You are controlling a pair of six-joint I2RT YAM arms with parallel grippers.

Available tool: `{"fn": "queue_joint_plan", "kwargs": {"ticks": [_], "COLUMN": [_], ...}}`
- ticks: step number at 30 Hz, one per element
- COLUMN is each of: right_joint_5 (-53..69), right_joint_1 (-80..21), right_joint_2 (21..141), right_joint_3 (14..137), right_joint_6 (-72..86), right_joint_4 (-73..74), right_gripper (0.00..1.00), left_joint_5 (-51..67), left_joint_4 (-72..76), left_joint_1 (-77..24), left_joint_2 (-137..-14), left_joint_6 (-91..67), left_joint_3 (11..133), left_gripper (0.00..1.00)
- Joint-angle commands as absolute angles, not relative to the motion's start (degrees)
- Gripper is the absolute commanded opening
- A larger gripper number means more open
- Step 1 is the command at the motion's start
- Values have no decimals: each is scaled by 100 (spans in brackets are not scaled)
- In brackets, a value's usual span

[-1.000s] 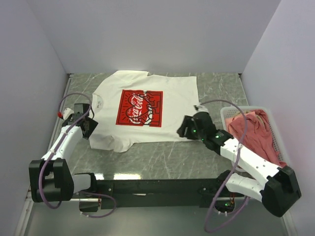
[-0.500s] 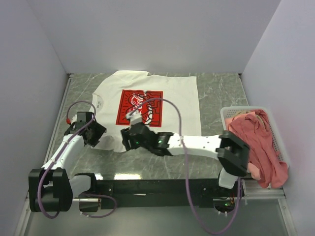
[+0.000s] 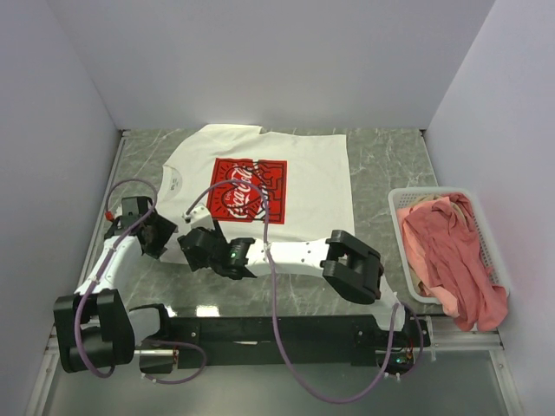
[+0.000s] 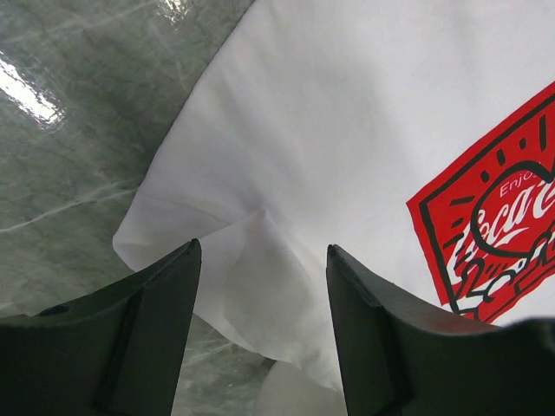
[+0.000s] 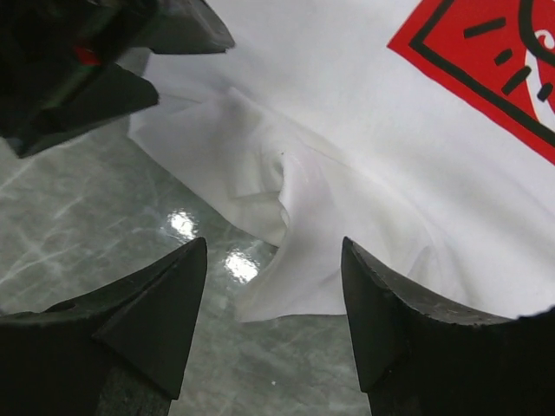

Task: Fold and stack the t-shirts
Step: Fold the tshirt

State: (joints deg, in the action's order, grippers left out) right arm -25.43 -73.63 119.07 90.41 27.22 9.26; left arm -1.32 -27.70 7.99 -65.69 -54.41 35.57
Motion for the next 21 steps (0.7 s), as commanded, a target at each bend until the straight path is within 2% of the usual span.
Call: {"fn": "queue_joint_plan", "kwargs": {"ticks": [1,7,14,16,21], "right_joint_5": [-2821,-2795,-2725,-2742,-2768], "right_joint_1": [-7348,-7304,-7163,-7137,-7049], "right_joint_2": [12093,12252,11945,11848,11690], "right_joint_3": [9518,9572,9220,9080,8965], "right_joint_6": [2856,2962,3155,3190,3278], "right_joint_4": [1300,1564,1591,1565,1670], "right_gripper": [70,60,21,13,0], "left_joint_5": [-53,123,360,430,404], "left_joint_4": [-2769,-2742,-2575,-2532,-2479], "left_joint_1": [870,870,861,853,791], "left_joint_2": [-6372,-6267,-6170,-6144,-6143], "left_joint_6": [-5177,-5098,-4975,-4931,-4931], "left_joint_3": [3718,3709,3542,3472,3323], "left_gripper": [65,63,60,59,58]}}
